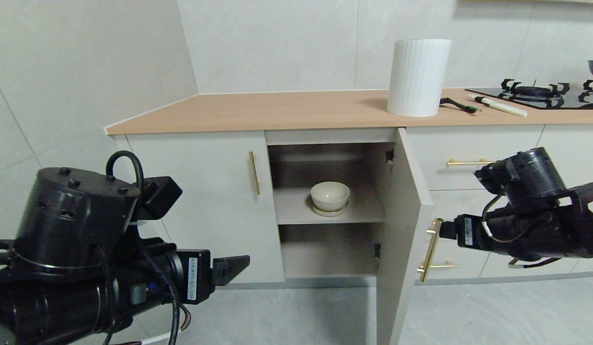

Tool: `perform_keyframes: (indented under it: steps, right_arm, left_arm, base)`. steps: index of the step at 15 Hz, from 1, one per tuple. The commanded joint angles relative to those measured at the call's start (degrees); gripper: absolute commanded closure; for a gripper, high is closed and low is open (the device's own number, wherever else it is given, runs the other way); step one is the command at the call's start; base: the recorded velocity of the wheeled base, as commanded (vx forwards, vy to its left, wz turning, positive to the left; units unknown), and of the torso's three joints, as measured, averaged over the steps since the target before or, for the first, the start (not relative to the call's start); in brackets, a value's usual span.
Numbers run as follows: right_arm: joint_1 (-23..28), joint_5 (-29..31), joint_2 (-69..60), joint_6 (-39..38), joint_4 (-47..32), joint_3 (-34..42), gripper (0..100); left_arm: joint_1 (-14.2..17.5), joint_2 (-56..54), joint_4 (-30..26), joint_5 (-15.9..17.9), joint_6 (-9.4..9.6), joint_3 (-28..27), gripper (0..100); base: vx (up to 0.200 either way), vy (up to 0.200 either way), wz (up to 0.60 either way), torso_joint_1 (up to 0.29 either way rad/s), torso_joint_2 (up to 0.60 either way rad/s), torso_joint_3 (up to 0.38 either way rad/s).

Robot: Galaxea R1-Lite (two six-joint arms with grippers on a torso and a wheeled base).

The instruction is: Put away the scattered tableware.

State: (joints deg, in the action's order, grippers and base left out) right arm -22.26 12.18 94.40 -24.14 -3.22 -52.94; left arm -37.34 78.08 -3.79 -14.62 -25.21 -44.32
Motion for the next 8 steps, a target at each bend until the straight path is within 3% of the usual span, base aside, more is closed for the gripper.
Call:
perform_keyframes:
  steps: [1, 8]
  right_arm:
    - [-3.4, 0.0, 6.6, 0.2, 0.8, -2.3, 0]
    - [-5.4, -6.6, 14.0, 1.3, 1.2, -13.8, 0]
  left_arm:
    - [0.1, 0.2, 0.0, 0.0, -0.10, 0.0, 0]
    - [0.1, 0.3, 2.3, -0.1, -0.37, 0.5, 0]
  base:
    - [0.000, 0.000, 0.00, 0.000, 0.00, 0.000]
    - [0.000, 0.000, 0.00, 0.000, 0.00, 0.000]
